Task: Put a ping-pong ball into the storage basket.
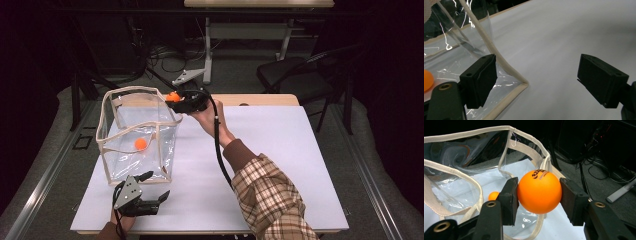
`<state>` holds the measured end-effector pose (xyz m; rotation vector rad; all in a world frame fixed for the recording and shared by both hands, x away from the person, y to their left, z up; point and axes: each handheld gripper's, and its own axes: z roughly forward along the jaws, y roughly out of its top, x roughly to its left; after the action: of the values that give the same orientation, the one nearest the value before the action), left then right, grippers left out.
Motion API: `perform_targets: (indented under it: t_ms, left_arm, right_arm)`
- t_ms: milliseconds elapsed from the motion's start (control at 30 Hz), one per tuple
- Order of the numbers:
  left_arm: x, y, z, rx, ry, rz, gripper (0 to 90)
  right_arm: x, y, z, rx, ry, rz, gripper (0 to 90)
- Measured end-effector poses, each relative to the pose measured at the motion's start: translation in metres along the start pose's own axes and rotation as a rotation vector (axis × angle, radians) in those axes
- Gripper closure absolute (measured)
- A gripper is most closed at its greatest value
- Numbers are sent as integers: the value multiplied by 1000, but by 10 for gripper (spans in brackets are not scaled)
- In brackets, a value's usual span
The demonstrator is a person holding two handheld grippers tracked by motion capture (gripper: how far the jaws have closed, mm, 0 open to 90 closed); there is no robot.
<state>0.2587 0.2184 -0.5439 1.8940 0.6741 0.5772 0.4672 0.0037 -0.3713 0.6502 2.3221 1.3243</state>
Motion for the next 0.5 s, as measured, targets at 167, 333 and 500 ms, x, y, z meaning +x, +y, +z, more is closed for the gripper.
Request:
perform_targets:
  t_ms: [167, 333, 500]
  left_arm:
    - [0, 0, 0, 0, 0, 0, 159]
    - [0, 0, 0, -1, 1, 0, 159]
    - [0, 0, 0, -2, 0, 1, 159]
  right_arm:
    - [1, 0, 2, 0, -1, 5, 510]
    - [2, 0, 3, 4, -3, 0, 510]
    - [1, -1, 6, 3, -3, 1, 510]
